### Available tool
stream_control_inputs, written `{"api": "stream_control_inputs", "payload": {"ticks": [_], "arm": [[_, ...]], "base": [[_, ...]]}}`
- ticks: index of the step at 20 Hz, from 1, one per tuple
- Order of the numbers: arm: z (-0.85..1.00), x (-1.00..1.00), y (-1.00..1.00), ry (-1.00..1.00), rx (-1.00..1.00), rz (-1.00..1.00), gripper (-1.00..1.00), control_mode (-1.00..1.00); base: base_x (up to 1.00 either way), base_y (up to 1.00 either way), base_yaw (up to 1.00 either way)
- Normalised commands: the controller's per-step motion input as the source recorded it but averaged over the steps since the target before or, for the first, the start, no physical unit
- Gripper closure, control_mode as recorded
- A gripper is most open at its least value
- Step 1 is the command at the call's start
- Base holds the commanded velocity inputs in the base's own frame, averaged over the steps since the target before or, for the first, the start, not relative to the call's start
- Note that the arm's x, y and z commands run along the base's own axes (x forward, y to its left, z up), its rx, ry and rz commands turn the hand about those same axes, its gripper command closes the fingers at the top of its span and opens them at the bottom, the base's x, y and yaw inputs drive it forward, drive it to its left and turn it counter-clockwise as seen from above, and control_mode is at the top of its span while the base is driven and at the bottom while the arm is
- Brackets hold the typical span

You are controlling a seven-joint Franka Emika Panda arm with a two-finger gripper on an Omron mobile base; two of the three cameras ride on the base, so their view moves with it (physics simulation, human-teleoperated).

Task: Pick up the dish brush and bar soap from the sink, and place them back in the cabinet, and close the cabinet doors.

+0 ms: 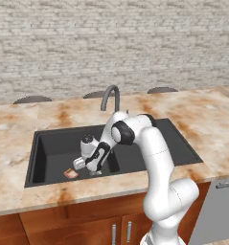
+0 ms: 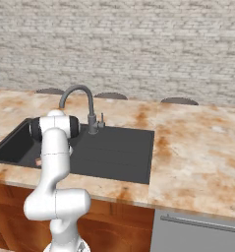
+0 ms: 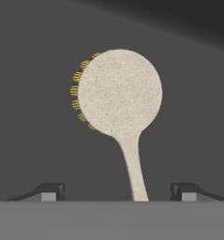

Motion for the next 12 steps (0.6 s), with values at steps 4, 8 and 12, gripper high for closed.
{"api": "stream_control_inputs", "payload": {"ticks": [4,8,12], "arm": [[-0.26,0.15,0.0,0.0,0.0,0.0,-1.0,-1.0],[-0.34,0.06,0.0,0.0,0.0,0.0,-1.0,-1.0],[-0.24,0.0,0.0,0.0,0.0,0.0,1.0,-1.0]], "base": [[0.0,0.0,0.0],[0.0,0.0,0.0],[0.0,0.0,0.0]]}}
